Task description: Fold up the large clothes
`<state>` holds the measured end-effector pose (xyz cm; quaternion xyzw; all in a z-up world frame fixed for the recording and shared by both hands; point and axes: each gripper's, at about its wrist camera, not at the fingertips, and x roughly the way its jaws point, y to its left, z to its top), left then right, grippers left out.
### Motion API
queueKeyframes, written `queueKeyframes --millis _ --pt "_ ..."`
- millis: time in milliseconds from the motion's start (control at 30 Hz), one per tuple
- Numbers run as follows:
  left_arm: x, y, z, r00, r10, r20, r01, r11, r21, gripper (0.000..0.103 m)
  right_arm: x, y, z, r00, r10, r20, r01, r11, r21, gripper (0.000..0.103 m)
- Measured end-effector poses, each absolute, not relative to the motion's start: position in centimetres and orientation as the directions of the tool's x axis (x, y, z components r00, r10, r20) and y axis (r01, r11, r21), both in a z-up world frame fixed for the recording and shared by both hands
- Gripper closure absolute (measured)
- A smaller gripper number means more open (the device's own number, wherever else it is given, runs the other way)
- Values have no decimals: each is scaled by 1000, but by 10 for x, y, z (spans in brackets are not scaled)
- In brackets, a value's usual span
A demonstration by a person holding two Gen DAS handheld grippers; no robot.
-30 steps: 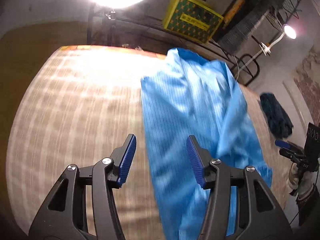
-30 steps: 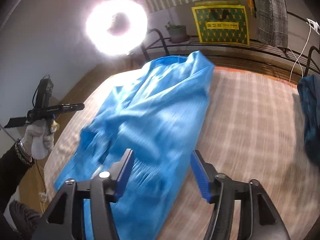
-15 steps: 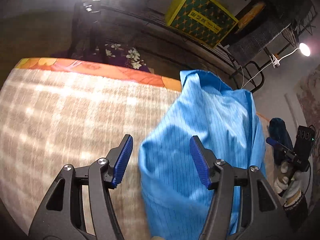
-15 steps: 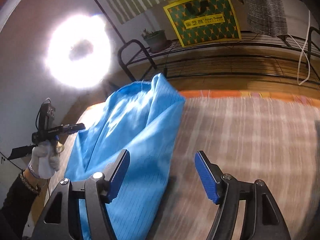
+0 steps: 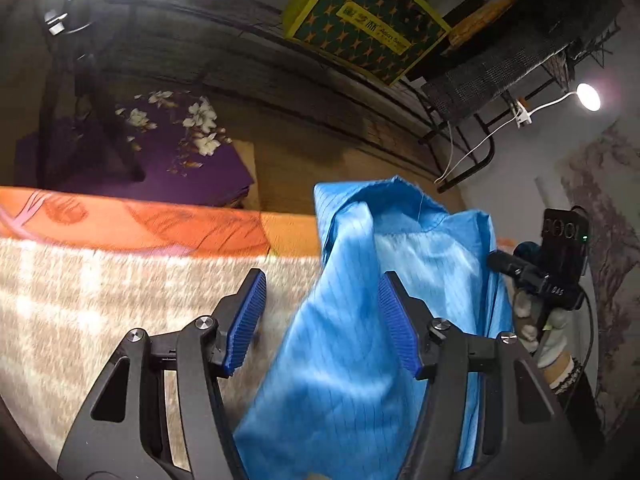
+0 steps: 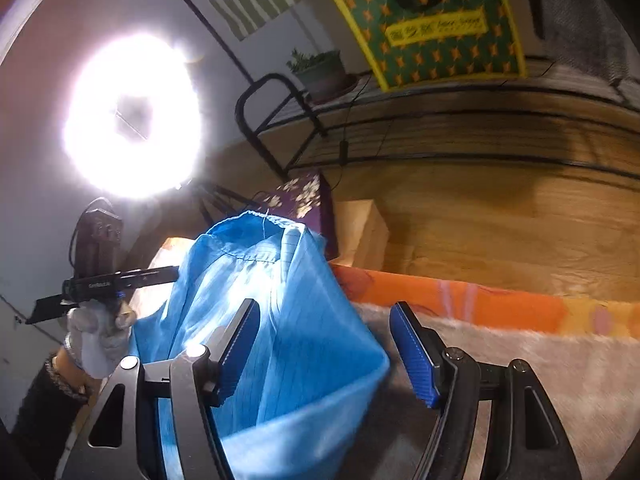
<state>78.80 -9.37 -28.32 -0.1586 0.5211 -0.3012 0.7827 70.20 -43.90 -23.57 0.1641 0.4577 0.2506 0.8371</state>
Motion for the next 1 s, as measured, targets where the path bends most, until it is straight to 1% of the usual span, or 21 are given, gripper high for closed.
queueKeyframes --millis 33,67,100,133,200,233,300,333,400,433,533,600,667,867,1000 --pt "791 -95 -284 271 -642 -717 307 764 -568 47 705 -436 -239 443 575 -688 -279 817 504 33" --pt "794 -97 -284 265 -651 -711 309 756 -577 68 706 -434 -239 448 577 -683 -290 817 499 34" --pt "797 -101 -285 252 -656 -711 318 750 -580 97 708 -431 -239 443 586 -679 -307 810 499 42" --pt "797 -106 -285 241 -653 -718 332 751 -571 99 710 -429 -240 428 603 -674 -318 798 512 62" --pt "790 -115 -278 270 -621 -735 383 770 -510 101 713 -422 -242 391 626 -675 -342 780 525 80" --pt "787 -116 -273 291 -605 -741 396 781 -482 102 713 -418 -241 392 617 -682 -353 785 508 88" --pt "778 -107 -262 342 -602 -721 378 791 -481 102 708 -406 -229 409 599 -688 -409 795 449 97" --pt "774 -100 -255 377 -596 -709 367 799 -477 102 706 -404 -221 426 608 -670 -430 788 441 100" --pt "767 -91 -246 425 -585 -690 369 809 -459 102 701 -408 -206 470 635 -613 -459 769 444 101" --pt "767 -90 -246 431 -574 -696 364 816 -448 102 701 -410 -203 491 627 -605 -457 776 434 101" --pt "773 -94 -260 415 -522 -745 327 850 -413 102 712 -407 -218 502 547 -670 -399 834 382 103" --pt "771 -99 -261 416 -519 -747 329 852 -408 103 713 -397 -228 493 510 -705 -390 854 345 103" --pt "766 -100 -258 418 -532 -737 335 844 -419 103 715 -391 -226 491 511 -705 -396 852 341 103" --pt "744 -88 -229 452 -560 -694 347 828 -441 103 700 -398 -197 513 567 -645 -424 820 384 103" --pt "710 -80 -203 481 -563 -672 356 826 -438 103 675 -405 -172 530 609 -590 -441 792 422 103"
